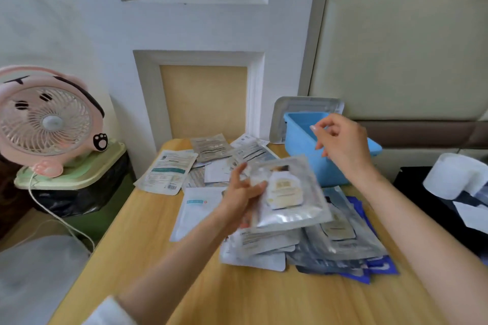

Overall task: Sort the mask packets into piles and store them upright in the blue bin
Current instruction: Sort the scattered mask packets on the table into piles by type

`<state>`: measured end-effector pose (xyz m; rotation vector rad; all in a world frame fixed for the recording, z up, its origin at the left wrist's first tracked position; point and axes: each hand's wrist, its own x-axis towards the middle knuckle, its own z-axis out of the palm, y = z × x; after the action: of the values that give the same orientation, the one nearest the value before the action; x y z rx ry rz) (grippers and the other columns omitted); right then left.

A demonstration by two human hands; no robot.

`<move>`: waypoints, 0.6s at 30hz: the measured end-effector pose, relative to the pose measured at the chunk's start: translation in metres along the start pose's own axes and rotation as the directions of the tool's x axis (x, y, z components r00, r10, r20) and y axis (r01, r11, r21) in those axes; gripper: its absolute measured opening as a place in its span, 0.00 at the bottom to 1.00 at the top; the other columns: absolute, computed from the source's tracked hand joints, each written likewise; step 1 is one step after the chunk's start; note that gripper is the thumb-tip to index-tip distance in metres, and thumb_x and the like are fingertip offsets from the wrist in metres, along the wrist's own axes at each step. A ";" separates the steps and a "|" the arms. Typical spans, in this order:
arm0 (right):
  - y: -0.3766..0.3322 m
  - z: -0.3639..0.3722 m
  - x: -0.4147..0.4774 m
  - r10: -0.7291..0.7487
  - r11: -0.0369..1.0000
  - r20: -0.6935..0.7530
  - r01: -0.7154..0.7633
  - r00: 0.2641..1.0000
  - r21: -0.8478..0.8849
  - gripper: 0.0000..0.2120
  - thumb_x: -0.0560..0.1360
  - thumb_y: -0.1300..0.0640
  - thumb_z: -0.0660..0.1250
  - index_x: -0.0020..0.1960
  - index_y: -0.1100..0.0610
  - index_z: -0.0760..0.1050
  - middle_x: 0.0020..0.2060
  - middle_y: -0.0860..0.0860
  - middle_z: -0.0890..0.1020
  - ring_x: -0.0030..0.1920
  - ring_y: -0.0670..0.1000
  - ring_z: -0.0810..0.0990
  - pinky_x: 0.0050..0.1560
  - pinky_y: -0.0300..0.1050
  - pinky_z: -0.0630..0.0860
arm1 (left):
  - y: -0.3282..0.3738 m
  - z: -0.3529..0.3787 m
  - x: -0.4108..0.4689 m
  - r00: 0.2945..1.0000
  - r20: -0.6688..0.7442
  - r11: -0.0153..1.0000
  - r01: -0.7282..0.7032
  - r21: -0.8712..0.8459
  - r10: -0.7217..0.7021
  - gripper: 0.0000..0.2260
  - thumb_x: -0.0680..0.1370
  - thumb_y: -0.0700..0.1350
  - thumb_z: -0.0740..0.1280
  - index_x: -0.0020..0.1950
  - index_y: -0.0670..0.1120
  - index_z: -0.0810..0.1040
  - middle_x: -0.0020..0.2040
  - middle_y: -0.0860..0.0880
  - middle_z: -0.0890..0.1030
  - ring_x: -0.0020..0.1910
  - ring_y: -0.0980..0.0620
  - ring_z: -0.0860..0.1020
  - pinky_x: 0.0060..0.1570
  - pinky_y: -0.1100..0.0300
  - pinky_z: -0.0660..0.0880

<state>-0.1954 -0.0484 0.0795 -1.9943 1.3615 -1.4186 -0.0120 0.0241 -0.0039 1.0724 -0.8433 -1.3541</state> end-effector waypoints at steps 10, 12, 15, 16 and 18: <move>0.053 0.015 -0.013 0.143 0.950 0.339 -0.033 0.930 -0.310 0.05 0.74 0.55 0.67 0.40 0.50 0.77 0.38 0.46 0.82 0.44 0.48 0.80 0.47 0.49 0.77 | -0.020 0.000 0.061 0.940 -0.261 0.553 0.099 0.827 0.221 0.27 0.74 0.47 0.68 0.71 0.44 0.63 0.68 0.42 0.66 0.68 0.44 0.63 0.67 0.51 0.63; 0.057 0.026 -0.015 0.148 0.955 0.371 -0.036 0.917 -0.294 0.03 0.74 0.55 0.67 0.41 0.50 0.78 0.41 0.46 0.82 0.45 0.47 0.79 0.48 0.45 0.76 | -0.006 -0.021 0.082 0.931 -0.348 0.647 0.197 0.737 0.113 0.26 0.75 0.48 0.68 0.69 0.45 0.63 0.66 0.41 0.68 0.65 0.41 0.67 0.65 0.50 0.67; 0.062 0.054 -0.011 0.188 0.971 0.467 -0.092 0.864 -0.220 0.08 0.76 0.56 0.66 0.54 0.54 0.77 0.52 0.50 0.81 0.53 0.48 0.78 0.55 0.42 0.73 | 0.008 -0.033 0.102 0.918 -0.393 0.828 0.266 0.494 -0.060 0.27 0.75 0.46 0.68 0.69 0.45 0.59 0.65 0.38 0.69 0.61 0.40 0.72 0.55 0.51 0.72; 0.066 0.065 -0.007 0.211 0.968 0.507 -0.107 0.836 -0.227 0.12 0.77 0.56 0.65 0.60 0.55 0.74 0.58 0.51 0.79 0.58 0.49 0.76 0.59 0.42 0.71 | 0.010 -0.034 0.107 0.913 -0.398 0.862 0.272 0.427 -0.091 0.28 0.76 0.44 0.67 0.70 0.44 0.57 0.64 0.37 0.69 0.61 0.39 0.72 0.53 0.50 0.73; 0.074 0.085 0.004 0.284 0.948 0.542 -0.148 0.791 -0.281 0.19 0.78 0.54 0.62 0.68 0.55 0.66 0.65 0.53 0.73 0.63 0.51 0.73 0.58 0.41 0.68 | 0.014 -0.036 0.115 0.906 -0.400 0.916 0.273 0.294 -0.141 0.30 0.76 0.42 0.66 0.72 0.40 0.54 0.56 0.38 0.73 0.53 0.42 0.77 0.48 0.50 0.75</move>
<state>-0.1593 -0.1076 -0.0088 -2.0735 1.4348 -0.4915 0.0350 -0.0873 -0.0162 1.6785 -0.7057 -1.1428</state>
